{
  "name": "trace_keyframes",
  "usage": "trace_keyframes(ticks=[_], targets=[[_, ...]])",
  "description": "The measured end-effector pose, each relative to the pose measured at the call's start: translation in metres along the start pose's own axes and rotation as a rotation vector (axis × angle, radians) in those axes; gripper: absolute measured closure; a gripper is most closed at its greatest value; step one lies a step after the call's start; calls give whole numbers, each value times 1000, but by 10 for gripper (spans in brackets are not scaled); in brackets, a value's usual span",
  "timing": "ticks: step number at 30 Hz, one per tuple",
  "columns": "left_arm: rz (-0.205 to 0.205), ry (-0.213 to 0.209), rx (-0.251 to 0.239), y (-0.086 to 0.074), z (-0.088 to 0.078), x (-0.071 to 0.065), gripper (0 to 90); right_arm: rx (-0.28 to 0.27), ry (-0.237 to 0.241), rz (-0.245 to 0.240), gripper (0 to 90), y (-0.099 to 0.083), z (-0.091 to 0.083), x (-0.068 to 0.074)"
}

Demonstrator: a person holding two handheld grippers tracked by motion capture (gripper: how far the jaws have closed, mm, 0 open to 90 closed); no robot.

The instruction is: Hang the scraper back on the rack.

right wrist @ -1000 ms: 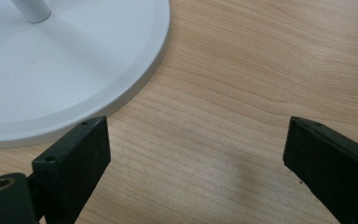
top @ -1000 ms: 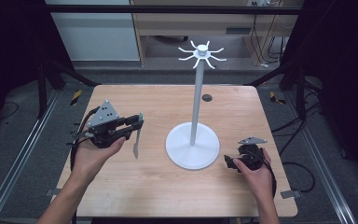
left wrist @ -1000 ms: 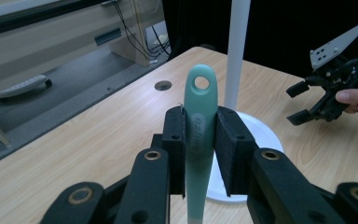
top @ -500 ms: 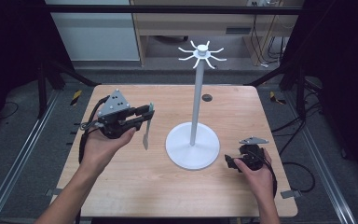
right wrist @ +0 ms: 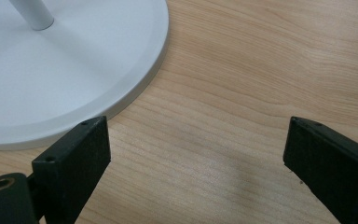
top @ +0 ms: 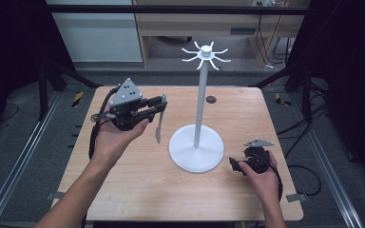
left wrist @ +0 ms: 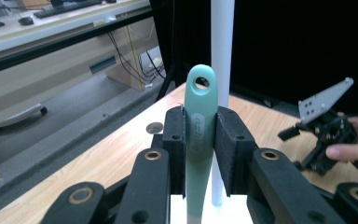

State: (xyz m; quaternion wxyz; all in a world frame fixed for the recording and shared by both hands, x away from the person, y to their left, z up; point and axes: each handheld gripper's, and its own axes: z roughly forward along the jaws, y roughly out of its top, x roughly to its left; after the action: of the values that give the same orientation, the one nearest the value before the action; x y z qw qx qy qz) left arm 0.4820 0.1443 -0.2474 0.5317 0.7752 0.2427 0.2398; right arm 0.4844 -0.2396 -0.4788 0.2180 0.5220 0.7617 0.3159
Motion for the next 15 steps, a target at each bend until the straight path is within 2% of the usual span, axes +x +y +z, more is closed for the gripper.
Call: trace_keyframes(ticks=[8,15], targets=[[0,8,-41,24,-3,-4,749,0,0,3,77,0,0,-1],[-1,7,-51,34,-3,-4,767,-4,5,7,77,0,-1,0]])
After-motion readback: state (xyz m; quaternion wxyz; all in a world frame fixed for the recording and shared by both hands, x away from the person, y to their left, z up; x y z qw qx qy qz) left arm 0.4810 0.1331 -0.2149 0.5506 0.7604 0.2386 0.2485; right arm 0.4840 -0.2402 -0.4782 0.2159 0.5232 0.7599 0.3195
